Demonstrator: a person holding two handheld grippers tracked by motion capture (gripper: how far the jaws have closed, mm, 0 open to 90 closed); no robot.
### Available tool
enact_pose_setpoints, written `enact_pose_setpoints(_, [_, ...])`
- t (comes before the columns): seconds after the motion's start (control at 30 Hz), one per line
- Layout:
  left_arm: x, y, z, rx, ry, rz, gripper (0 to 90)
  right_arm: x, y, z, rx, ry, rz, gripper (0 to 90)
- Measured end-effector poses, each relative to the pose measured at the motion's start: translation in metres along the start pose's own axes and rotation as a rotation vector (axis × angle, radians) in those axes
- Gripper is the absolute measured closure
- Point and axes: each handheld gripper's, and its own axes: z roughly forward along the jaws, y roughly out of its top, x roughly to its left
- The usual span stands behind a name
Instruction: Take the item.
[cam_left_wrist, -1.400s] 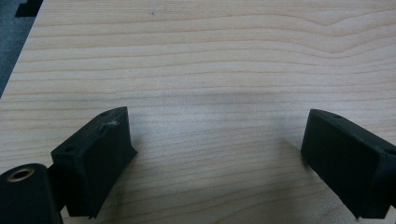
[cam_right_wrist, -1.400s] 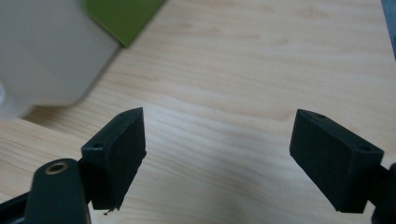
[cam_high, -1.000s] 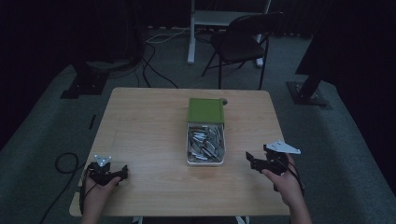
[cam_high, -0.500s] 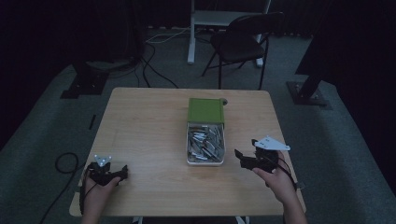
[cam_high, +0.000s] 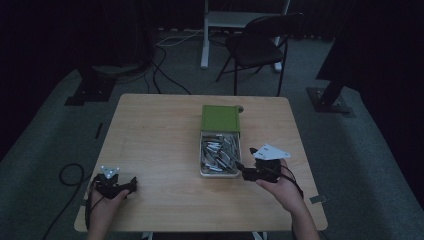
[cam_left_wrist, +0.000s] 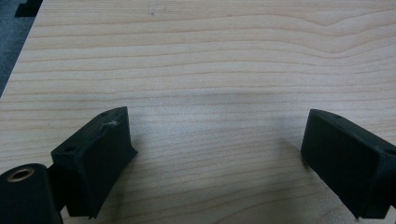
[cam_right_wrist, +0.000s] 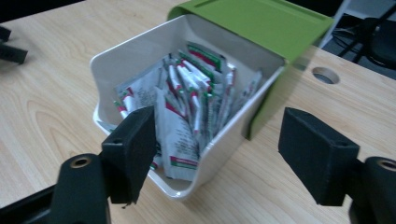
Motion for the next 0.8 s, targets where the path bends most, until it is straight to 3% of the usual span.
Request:
enact_pose_setpoints(0.33, [0.0, 0.0, 0.0, 0.0, -0.003, 0.003, 9.4, 0.013, 0.002, 0.018, 0.025, 0.041, -0.073, 36.5])
enact_pose_setpoints(0.43, [0.0, 0.0, 0.0, 0.0, -0.004, 0.004, 9.4, 0.019, 0.001, 0.026, 0.048, 0.058, -0.104, 45.0])
enact_pose_setpoints(0.8, [0.0, 0.0, 0.0, 0.0, -0.004, 0.004, 9.4, 0.027, -0.004, 0.044, 0.064, 0.034, -0.106, 65.4])
